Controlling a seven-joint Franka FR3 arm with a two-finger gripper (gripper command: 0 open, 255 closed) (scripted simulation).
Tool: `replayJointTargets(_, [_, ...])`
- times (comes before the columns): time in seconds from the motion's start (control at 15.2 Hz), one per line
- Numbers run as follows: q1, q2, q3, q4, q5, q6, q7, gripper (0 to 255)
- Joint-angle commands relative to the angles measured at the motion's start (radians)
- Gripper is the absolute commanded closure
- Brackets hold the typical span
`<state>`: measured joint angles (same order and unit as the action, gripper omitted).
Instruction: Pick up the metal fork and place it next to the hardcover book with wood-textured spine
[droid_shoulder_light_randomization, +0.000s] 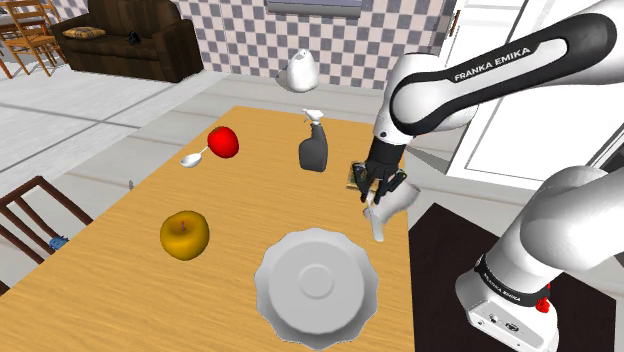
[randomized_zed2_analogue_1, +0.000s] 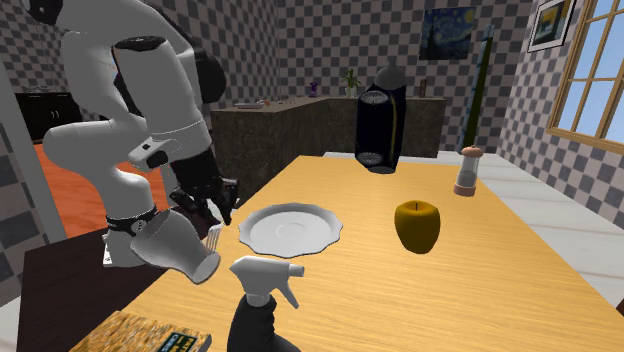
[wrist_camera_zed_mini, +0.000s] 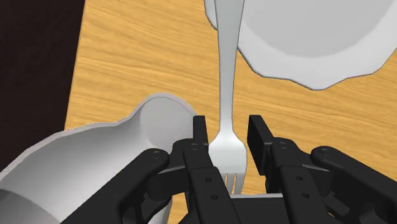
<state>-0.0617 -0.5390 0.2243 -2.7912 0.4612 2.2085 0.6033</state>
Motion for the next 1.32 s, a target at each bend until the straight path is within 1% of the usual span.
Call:
replayJointTargets(0.0, [-0.022,-0.044,-0.035,-0.062,-0.023,-0.031,-0.042,255])
replayJointTargets(0.2, [-0.072,-0.132,-0.096,-0.120,-0.075,-0.081,-0.104,255])
replayJointTargets(0.26, [-0.102,-0.172,-0.127,-0.144,-0.107,-0.106,-0.136,255])
replayJointTargets(0.79, [-0.083,-0.062,-0.120,-0.197,-0.065,0.054,-0.179,255])
replayJointTargets(1.25, [-0.055,0.068,-0.123,-0.225,-0.012,0.208,-0.230,255])
